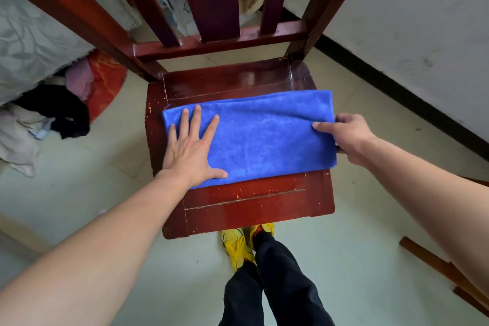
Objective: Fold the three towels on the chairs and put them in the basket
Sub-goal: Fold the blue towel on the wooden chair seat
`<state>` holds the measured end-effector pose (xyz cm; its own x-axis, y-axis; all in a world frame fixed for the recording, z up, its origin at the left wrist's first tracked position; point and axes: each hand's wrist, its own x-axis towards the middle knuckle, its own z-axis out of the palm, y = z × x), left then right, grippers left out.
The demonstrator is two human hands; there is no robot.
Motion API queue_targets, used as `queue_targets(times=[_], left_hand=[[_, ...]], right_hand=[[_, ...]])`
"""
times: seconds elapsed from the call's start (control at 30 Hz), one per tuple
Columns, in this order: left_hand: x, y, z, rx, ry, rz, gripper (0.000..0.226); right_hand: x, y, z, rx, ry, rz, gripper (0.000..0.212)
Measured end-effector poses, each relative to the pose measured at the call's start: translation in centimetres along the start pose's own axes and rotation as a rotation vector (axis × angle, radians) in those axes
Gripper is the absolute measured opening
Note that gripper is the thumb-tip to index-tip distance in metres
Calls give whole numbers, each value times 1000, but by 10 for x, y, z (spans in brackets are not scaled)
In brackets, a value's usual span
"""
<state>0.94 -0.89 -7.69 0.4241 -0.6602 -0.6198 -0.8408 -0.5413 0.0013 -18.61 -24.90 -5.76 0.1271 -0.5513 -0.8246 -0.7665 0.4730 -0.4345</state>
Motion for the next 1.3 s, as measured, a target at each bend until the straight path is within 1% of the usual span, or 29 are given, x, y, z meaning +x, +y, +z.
queue_targets(times=[0.07,0.13,0.3,0.4,0.47,0.57,0.67,0.77,0.93,0.97,1.07,1.1,1.13,1.17,1.23,1.27,1.3], left_hand=[[-2,14,0,-1,6,15,131],[-1,20,0,-11,4,1,132],[-7,6,-7,-7,-9,-50,131],[-20,-13,-13,-59,-20,-88,115],[-29,-24,-12,-104,-26,-109,97],[-43,-46,-8,-168,-33,-156,69],[-53,-71,-2,-257,1,-203,51],[-59,-91,2,-353,34,-230,44],[-64,-124,8,-429,49,-252,38],[-63,-129,9,-438,48,-261,37],[-59,-139,7,-445,63,-264,35],[-58,-137,4,-444,83,-248,33],[-55,-133,-1,-447,115,-208,31],[-52,-125,-8,-458,164,-152,28],[-42,-104,-21,-504,260,-32,24],[-34,-92,-28,-525,280,22,25],[-26,-80,-34,-540,283,76,28]], right_hand=[[-1,1,-15,-16,47,-15,12],[-3,-2,-25,-28,46,-53,15],[-33,-29,-19,27,-102,-194,44],[-57,-45,12,25,-185,-261,49],[-66,-48,37,-46,-194,-302,53],[-76,-48,81,-190,-209,-375,48],[-84,-43,130,-330,-229,-421,48],[-87,-33,175,-440,-194,-448,49],[-83,-28,224,-605,-63,-406,51],[-81,-28,228,-615,-63,-399,53],[-79,-30,234,-610,-151,-400,62],[-80,-30,231,-571,-171,-400,61],[-82,-28,225,-518,-156,-402,55],[-85,-24,217,-461,-102,-404,42],[-89,-11,200,-396,71,-399,15],[-93,-3,194,-389,116,-394,7],[-95,7,190,-382,106,-385,5]])
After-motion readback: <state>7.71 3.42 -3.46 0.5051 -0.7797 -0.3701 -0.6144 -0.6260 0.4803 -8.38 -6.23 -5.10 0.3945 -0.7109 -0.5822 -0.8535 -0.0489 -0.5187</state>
